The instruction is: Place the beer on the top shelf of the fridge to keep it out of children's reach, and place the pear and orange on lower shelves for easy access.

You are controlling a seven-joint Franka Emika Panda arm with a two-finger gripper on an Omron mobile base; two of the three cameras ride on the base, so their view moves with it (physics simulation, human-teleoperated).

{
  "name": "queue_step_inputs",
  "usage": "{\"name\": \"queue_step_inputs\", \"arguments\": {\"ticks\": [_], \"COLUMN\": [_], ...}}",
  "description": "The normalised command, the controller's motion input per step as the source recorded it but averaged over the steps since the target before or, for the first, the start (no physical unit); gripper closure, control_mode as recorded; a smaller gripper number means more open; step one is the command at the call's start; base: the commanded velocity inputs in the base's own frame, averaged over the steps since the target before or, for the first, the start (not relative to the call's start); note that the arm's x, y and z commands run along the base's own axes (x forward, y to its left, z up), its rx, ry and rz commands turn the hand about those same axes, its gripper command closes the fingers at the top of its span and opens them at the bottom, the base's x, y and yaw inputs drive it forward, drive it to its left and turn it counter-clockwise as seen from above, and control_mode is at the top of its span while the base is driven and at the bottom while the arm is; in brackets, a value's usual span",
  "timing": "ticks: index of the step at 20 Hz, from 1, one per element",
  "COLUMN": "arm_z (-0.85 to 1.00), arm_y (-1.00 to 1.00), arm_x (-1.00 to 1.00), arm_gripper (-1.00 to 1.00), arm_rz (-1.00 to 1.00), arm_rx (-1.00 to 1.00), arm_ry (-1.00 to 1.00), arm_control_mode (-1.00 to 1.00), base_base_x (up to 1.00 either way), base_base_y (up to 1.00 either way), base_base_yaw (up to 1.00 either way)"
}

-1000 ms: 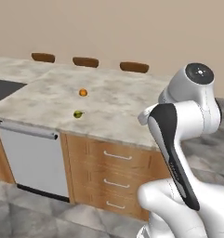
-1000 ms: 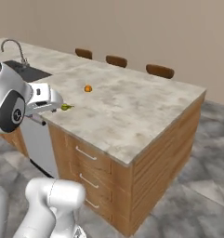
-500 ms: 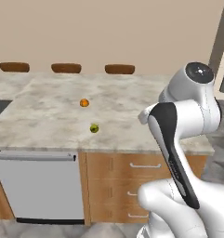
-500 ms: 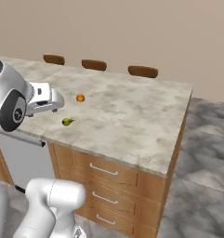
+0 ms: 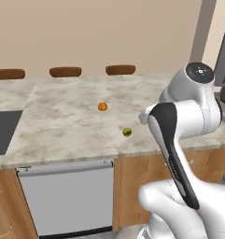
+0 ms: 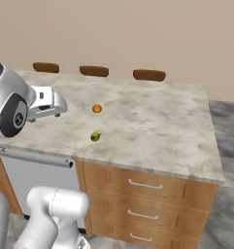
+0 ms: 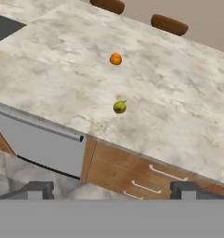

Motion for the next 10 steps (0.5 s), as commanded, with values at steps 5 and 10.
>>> {"name": "queue_step_inputs", "arguments": {"ticks": [5, 10], "arm_z": [0.00, 0.00], "arm_y": [0.00, 0.00], "arm_x": [0.00, 0.00], "arm_gripper": [-1.00, -1.00], "arm_rz": [0.00, 0.00], "arm_rx": [0.00, 0.00], "arm_ry": [0.00, 0.00], "arm_control_mode": [1.00, 1.00], "base_base_x": [0.36, 0.45], "base_base_y": [0.36, 0.03], "base_base_yaw": [-0.24, -0.16]}}
